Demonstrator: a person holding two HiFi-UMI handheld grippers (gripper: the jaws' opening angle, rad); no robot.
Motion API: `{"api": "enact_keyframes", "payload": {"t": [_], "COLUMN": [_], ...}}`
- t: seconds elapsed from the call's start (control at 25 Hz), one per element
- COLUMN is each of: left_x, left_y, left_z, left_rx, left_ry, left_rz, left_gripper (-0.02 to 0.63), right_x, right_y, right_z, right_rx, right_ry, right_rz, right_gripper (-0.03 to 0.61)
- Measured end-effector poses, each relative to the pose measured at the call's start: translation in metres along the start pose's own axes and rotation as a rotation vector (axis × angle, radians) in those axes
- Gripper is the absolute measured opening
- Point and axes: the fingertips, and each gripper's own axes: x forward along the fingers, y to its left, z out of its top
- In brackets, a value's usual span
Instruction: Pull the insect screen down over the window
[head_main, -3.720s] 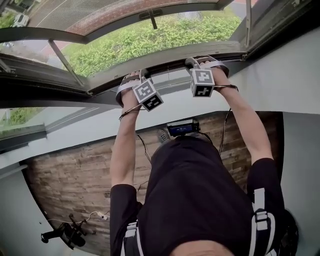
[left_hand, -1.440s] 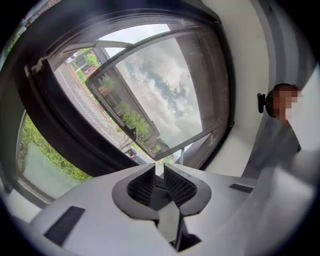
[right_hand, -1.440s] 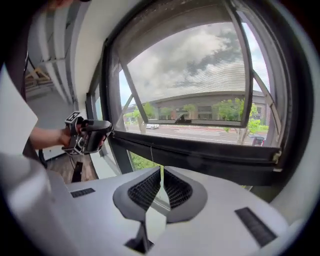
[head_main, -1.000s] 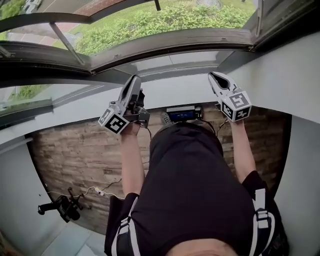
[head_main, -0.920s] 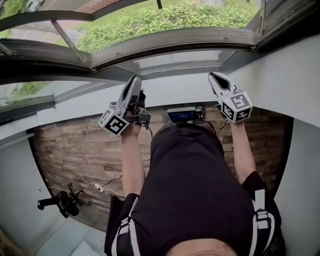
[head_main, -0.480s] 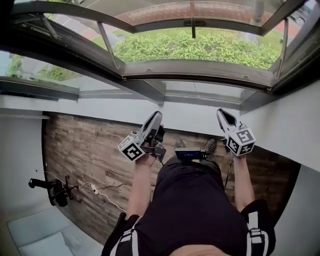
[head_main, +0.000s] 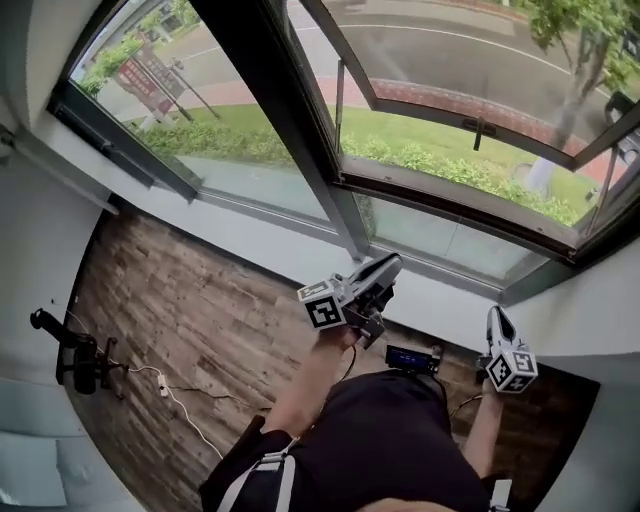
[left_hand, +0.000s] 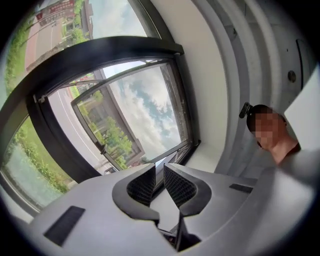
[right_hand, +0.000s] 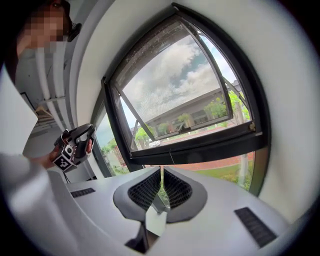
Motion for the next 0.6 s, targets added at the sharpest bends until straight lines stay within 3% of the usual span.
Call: {"api": "enact_keyframes", "payload": {"t": [0.16, 0.32, 0.48, 0.6], "left_x": [-0.094, -0.150, -0.187, -0.205], "left_y": [-0.001, -0.026, -0.051, -0.056], "left_z": [0.026, 0.015, 0.002, 0.012], "left_rx": [-0.041, -0.064, -0.132, -0.096], "left_ry": [-0.106, -0.091, -0.082, -0.113], "left_rz": [0.024, 0.072, 0.047, 0.015], "left_gripper": [0.044, 0.044, 0.046, 0.044], "right_x": [-0.029, -0.099, -0.157, -0.150], "right_y": [0.070, 0.132, 0.161, 0.166], "right_z": [-0.032, -0.029, -0.050, -0.049], "right_rx": [0.020, 0.014, 0.054, 0.045], "right_ry": [0.019, 0.018, 0.016, -0.030], "right_rz": [-0.011, -0.027, -0.083, -0.065], "right_gripper": [0.022, 0.023, 0.023, 0.022]}}
